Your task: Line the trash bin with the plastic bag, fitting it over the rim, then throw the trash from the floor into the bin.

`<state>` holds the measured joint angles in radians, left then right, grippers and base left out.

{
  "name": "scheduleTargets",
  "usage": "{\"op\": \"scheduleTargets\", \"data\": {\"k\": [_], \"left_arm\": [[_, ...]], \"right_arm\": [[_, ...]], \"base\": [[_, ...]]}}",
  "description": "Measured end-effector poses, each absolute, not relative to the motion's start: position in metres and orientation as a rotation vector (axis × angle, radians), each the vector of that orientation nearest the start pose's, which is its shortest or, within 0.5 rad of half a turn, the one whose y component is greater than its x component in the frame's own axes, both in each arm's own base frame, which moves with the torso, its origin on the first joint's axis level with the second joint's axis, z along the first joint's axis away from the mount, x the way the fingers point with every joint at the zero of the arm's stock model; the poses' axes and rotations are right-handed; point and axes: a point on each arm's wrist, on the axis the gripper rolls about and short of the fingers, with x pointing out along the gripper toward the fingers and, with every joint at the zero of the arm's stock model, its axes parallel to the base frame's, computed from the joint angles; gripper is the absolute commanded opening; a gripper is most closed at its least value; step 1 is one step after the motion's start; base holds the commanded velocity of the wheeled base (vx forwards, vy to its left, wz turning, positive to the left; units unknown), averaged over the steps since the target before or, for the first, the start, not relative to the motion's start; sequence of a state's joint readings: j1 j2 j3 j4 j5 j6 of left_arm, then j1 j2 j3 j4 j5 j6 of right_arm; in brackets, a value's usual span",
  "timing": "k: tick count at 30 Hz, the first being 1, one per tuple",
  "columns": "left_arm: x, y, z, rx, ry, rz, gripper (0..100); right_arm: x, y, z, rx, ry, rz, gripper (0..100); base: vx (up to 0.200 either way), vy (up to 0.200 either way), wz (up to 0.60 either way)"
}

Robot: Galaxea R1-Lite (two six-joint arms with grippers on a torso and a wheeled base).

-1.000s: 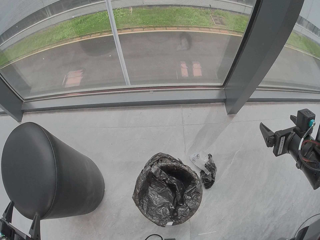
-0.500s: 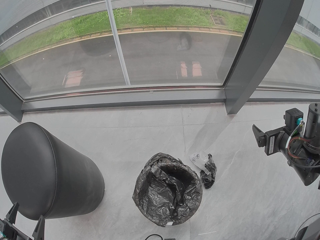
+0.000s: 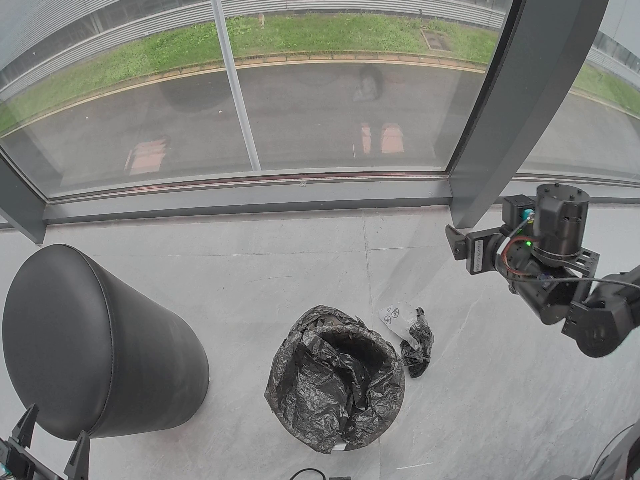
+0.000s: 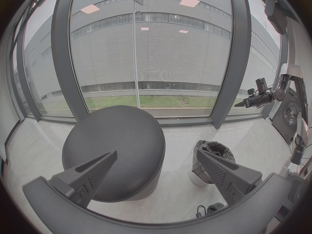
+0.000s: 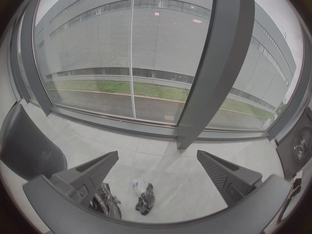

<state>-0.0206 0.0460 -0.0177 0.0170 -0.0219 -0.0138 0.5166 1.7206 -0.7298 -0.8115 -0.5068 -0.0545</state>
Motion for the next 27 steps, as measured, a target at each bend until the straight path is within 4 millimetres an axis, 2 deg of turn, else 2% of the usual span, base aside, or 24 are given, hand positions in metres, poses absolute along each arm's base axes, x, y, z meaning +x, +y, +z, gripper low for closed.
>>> {"op": "scheduleTargets", "data": {"k": [5,13,23,27], "left_arm": [[-0.022,0.0,0.08,-0.012,0.016,-0.031,100],[-0.023,0.0,0.08,-0.01,0.004,-0.026,100],[-0.023,0.0,0.08,-0.011,0.0,-0.026,100],[-0.023,0.0,0.081,-0.011,0.0,-0.025,100]], "right_arm": [[0.309,0.143,0.165,-0.123,0.157,0.047,100],[0.355,0.157,0.161,-0.132,0.2,0.056,100],[0.395,0.178,0.149,-0.16,0.291,0.113,100],[0.41,0.188,0.137,-0.168,0.34,0.122,100]], "base": [[0.0,0.0,0.0],[0.0,0.0,0.0],[0.0,0.0,0.0],[0.0,0.0,0.0]]}}
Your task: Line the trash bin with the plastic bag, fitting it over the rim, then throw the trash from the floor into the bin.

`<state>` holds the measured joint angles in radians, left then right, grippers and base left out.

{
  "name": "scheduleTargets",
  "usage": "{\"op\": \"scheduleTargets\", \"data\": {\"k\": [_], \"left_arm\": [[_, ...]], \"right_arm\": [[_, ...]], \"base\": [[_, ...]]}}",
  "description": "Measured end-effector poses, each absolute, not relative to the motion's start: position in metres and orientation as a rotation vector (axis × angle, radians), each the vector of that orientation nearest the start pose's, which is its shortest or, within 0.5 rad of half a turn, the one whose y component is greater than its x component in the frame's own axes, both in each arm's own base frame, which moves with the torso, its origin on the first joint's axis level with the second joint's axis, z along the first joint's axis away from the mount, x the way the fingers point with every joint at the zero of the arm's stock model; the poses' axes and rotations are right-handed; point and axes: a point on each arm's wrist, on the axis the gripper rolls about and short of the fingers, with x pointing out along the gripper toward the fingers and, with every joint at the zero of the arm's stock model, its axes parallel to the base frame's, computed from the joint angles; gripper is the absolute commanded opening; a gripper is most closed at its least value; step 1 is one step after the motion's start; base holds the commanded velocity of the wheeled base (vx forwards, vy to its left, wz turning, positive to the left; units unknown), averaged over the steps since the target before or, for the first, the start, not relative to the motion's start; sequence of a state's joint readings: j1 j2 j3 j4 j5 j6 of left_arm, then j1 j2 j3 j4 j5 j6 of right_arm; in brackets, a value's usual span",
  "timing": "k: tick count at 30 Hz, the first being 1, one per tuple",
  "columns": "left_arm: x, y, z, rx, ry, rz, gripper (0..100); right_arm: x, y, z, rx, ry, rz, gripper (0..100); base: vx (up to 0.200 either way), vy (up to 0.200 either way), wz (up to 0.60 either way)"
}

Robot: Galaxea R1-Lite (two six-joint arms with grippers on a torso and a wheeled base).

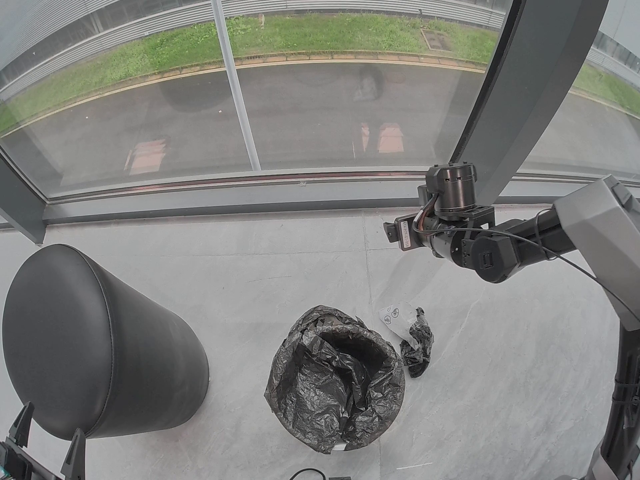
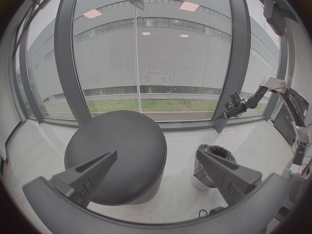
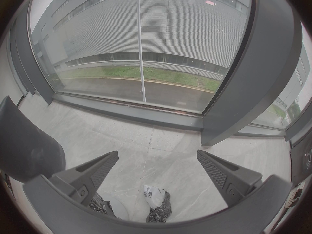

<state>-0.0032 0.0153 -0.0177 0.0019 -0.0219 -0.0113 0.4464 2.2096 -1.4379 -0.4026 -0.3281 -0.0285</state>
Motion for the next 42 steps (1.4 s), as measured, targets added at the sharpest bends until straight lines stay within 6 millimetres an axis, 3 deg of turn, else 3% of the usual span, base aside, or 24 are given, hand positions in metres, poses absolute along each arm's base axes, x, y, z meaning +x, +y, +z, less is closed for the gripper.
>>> {"op": "scheduleTargets", "data": {"k": [11,24,31,42], "left_arm": [[-0.023,0.0,0.081,-0.01,0.0,-0.025,100],[-0.023,0.0,0.08,-0.01,0.0,-0.025,100],[-0.023,0.0,0.08,-0.01,0.001,-0.024,100],[-0.023,0.0,0.08,-0.01,0.001,-0.024,100]], "right_arm": [[0.457,0.21,0.104,-0.153,0.344,0.119,100],[0.49,0.216,0.067,-0.185,0.406,0.107,100],[0.495,0.205,0.026,-0.237,0.554,0.087,100],[0.486,0.195,-0.052,-0.333,0.818,0.068,100]], "base": [[0.0,0.0,0.0],[0.0,0.0,0.0],[0.0,0.0,0.0],[0.0,0.0,0.0]]}}
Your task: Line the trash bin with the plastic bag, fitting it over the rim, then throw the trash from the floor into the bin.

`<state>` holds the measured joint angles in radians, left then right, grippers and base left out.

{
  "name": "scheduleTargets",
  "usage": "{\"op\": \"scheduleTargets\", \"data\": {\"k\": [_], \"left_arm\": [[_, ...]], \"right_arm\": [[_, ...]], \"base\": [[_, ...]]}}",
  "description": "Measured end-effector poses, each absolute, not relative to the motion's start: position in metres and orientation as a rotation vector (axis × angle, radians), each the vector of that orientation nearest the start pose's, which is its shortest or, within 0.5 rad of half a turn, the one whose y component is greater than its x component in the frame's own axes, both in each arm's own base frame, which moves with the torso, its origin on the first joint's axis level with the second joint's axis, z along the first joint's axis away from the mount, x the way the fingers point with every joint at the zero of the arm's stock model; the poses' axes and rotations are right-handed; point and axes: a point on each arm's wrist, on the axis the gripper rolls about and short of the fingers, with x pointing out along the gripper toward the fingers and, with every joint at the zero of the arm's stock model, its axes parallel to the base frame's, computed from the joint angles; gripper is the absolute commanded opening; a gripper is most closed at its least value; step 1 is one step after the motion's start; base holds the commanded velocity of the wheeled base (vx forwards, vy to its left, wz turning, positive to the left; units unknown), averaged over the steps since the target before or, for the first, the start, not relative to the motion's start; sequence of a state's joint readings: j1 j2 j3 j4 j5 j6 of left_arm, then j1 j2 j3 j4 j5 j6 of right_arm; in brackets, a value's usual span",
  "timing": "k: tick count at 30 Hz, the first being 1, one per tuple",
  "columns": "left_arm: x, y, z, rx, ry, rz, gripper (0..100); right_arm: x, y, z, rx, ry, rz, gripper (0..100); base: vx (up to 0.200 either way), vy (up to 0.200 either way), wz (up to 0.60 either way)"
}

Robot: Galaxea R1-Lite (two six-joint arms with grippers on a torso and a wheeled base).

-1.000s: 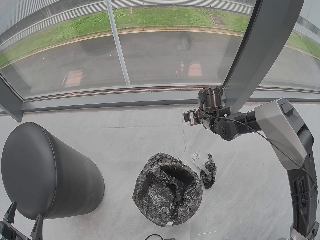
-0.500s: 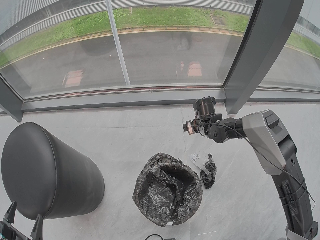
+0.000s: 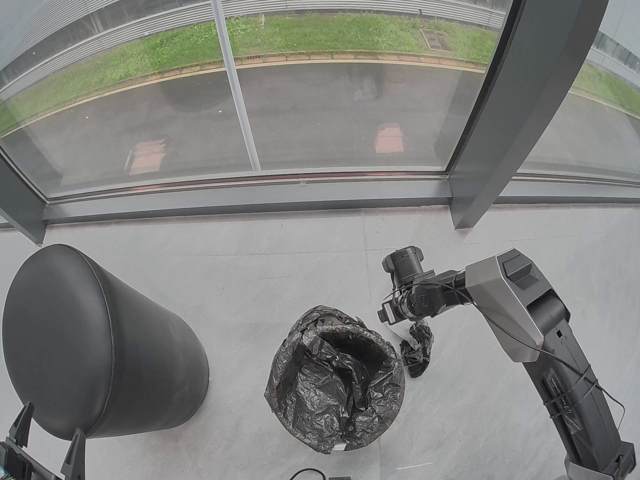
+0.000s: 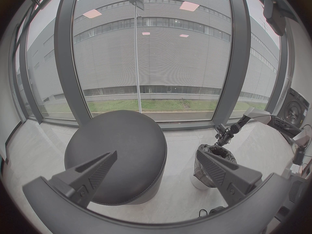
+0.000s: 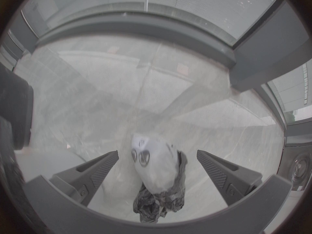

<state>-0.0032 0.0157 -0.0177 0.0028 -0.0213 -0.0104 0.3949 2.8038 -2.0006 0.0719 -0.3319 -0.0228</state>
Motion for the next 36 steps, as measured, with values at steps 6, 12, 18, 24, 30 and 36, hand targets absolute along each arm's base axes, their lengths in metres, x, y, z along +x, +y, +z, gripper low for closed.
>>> {"op": "scheduleTargets", "data": {"k": [6,12,18,24,30,36], "left_arm": [[-0.023,0.0,0.08,-0.01,0.001,-0.024,100],[-0.023,0.0,0.08,-0.01,0.001,-0.025,100],[-0.023,0.0,0.081,-0.01,0.001,-0.025,100],[-0.023,0.0,0.081,-0.01,0.001,-0.026,100],[-0.023,0.0,0.08,-0.01,0.001,-0.026,100],[-0.023,0.0,0.08,-0.01,0.001,-0.026,100]], "right_arm": [[0.48,0.19,-0.083,-0.358,0.917,0.055,100],[0.478,0.181,-0.105,-0.367,0.965,0.04,100],[0.471,0.17,-0.132,-0.382,1.058,0.019,100],[0.454,0.159,-0.166,-0.422,1.22,0.002,100],[0.456,0.157,-0.164,-0.38,1.214,-0.028,0],[0.46,0.159,-0.151,-0.363,1.186,-0.033,0]], "base": [[0.0,0.0,0.0],[0.0,0.0,0.0],[0.0,0.0,0.0],[0.0,0.0,0.0],[0.0,0.0,0.0],[0.0,0.0,0.0]]}}
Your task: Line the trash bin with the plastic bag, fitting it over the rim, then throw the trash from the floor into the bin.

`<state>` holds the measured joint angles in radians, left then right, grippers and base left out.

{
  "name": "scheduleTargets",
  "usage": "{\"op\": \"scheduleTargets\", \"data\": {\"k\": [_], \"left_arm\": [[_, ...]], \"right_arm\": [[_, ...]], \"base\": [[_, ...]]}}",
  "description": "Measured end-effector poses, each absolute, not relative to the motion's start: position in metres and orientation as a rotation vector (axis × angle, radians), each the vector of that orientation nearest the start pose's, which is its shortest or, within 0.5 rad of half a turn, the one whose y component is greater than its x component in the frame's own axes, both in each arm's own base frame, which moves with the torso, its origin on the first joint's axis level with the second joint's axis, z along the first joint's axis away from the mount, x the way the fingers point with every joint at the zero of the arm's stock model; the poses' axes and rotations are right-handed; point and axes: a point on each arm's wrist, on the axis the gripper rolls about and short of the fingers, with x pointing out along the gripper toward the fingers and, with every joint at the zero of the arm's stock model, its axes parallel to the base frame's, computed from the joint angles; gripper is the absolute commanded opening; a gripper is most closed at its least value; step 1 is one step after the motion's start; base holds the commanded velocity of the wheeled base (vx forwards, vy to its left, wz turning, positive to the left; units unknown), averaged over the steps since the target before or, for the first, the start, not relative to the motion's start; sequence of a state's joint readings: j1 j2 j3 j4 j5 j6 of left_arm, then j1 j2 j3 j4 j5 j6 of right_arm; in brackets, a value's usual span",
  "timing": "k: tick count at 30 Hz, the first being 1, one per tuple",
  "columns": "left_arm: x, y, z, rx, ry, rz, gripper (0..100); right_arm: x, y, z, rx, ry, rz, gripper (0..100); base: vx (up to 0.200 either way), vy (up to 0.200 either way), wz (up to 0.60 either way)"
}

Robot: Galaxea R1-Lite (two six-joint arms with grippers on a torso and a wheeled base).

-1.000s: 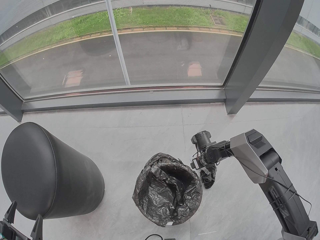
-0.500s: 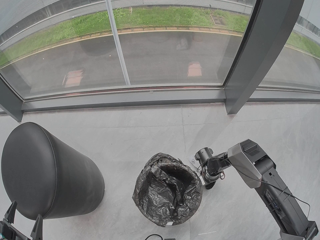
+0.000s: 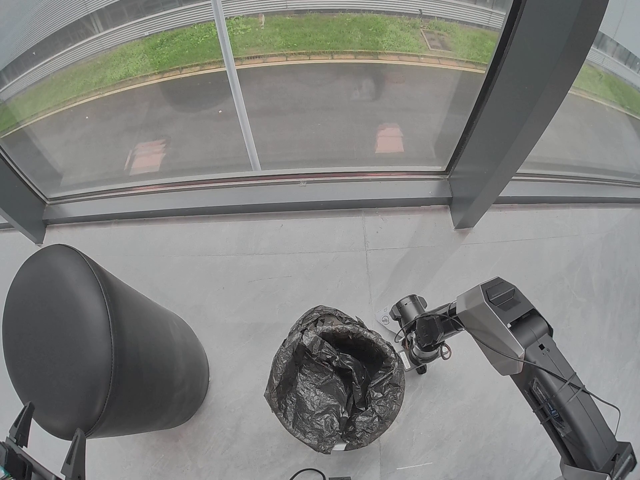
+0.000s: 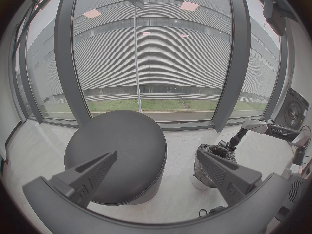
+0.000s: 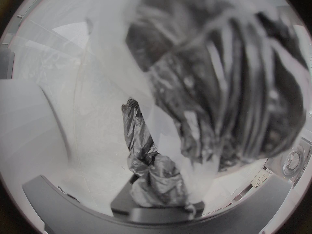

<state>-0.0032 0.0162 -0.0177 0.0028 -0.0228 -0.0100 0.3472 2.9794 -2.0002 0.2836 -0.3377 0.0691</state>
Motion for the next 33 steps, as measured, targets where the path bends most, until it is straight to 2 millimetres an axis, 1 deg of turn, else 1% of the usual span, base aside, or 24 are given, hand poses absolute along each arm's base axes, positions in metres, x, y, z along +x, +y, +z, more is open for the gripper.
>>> {"op": "scheduleTargets", "data": {"k": [4,7,14,18,21,26,30,33], "left_arm": [[-0.023,0.0,0.08,-0.01,0.002,-0.026,100],[-0.023,0.0,0.08,-0.01,0.002,-0.026,100],[-0.023,0.0,0.08,-0.01,0.001,-0.026,100],[-0.023,0.0,0.081,-0.01,0.001,-0.026,100],[-0.023,0.0,0.081,-0.01,0.001,-0.026,100],[-0.023,0.0,0.081,-0.01,0.001,-0.026,100],[-0.023,0.0,0.081,-0.01,0.001,-0.026,100],[-0.023,0.0,0.081,-0.01,0.001,-0.026,100]], "right_arm": [[0.463,0.157,-0.145,-0.357,1.175,-0.037,0],[0.462,0.161,-0.142,-0.359,1.169,-0.029,0],[0.463,0.163,-0.138,-0.358,1.162,-0.026,0],[0.465,0.163,-0.129,-0.351,1.148,-0.028,0],[0.467,0.165,-0.118,-0.346,1.13,-0.024,0],[0.469,0.172,-0.092,-0.339,1.094,-0.014,0],[0.468,0.177,-0.069,-0.335,1.069,-0.004,0],[0.466,0.185,-0.05,-0.338,1.049,0.013,0]], "base": [[0.0,0.0,0.0],[0.0,0.0,0.0],[0.0,0.0,0.0],[0.0,0.0,0.0],[0.0,0.0,0.0],[0.0,0.0,0.0],[0.0,0.0,0.0],[0.0,0.0,0.0]]}}
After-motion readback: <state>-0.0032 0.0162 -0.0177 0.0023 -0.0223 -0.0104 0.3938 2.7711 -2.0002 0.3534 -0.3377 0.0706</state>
